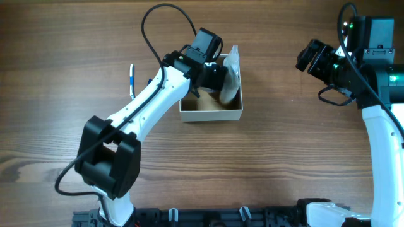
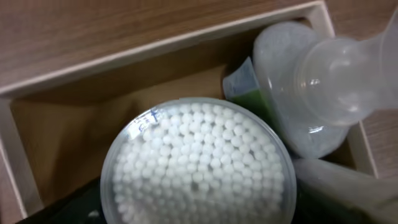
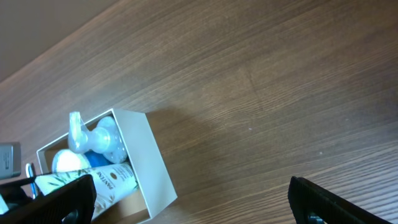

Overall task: Pack container
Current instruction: 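Carry the cotton-swab tub into the box and release it, then move the left gripper back and grasp the blue toothbrush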

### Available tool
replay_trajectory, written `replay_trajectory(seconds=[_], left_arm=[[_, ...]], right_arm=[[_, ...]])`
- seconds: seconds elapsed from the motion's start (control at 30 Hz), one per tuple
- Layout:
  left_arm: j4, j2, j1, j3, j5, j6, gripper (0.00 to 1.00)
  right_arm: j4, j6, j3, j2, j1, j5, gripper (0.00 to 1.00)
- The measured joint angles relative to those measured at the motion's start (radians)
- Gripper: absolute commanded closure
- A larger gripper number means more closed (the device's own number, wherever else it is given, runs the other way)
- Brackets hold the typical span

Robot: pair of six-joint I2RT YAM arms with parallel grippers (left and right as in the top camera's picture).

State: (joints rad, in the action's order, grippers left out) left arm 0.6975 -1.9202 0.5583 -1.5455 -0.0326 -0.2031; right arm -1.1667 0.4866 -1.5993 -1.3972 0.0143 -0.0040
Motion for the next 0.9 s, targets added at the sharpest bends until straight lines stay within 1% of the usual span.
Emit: replay_trajectory(seconds=[0.17,0.27,0.33,0.4,0.47,0.53,0.57,0.63,0.73,0.83,0.87,0.9], left_arm=[[-0.01,0.003,-0.001,0.0,-0.003,0.004,0.0],[0.049,0.037,-0.012,0.0,-0.003,0.004,0.0],[0.109,0.107,-0.043,0.0,-0.009,0.004,0.0],[0.164,0.183,-0.09,0.0,-0.027,0.004,0.0],[0.23,0.272,-0.191,-0.003,-0.053,0.004,0.0],[0.282,0.293,-0.308,-0.008,-0.068,0.004,0.06],[0.292,0.284,-0.338,-0.007,-0.068,0.003,0.1],[0.294,0.238,-0.407,0.005,-0.067,0.007,0.23],[0.298,0.094,-0.49,0.04,-0.066,0.024,0.25],[0.282,-0.021,-0.532,0.045,-0.053,0.041,0.26],[0.276,-0.043,-0.54,0.047,-0.047,0.049,0.28],[0.265,-0.088,-0.55,0.048,-0.034,0.072,0.31]], right_arm=[[0.0,0.0,0.0,0.0,0.0,0.0,0.0],[0.0,0.0,0.0,0.0,0.0,0.0,0.0],[-0.001,0.0,0.0,0.0,0.0,0.0,0.0],[0.0,0.0,0.0,0.0,0.0,0.0,0.0],[0.0,0.0,0.0,0.0,0.0,0.0,0.0],[0.0,0.0,0.0,0.0,0.0,0.0,0.0],[0.0,0.0,0.0,0.0,0.0,0.0,0.0],[0.0,0.0,0.0,0.0,0.0,0.0,0.0],[0.0,0.0,0.0,0.0,0.0,0.0,0.0],[0.0,0.0,0.0,0.0,0.0,0.0,0.0],[0.0,0.0,0.0,0.0,0.0,0.0,0.0],[0.0,0.0,0.0,0.0,0.0,0.0,0.0]])
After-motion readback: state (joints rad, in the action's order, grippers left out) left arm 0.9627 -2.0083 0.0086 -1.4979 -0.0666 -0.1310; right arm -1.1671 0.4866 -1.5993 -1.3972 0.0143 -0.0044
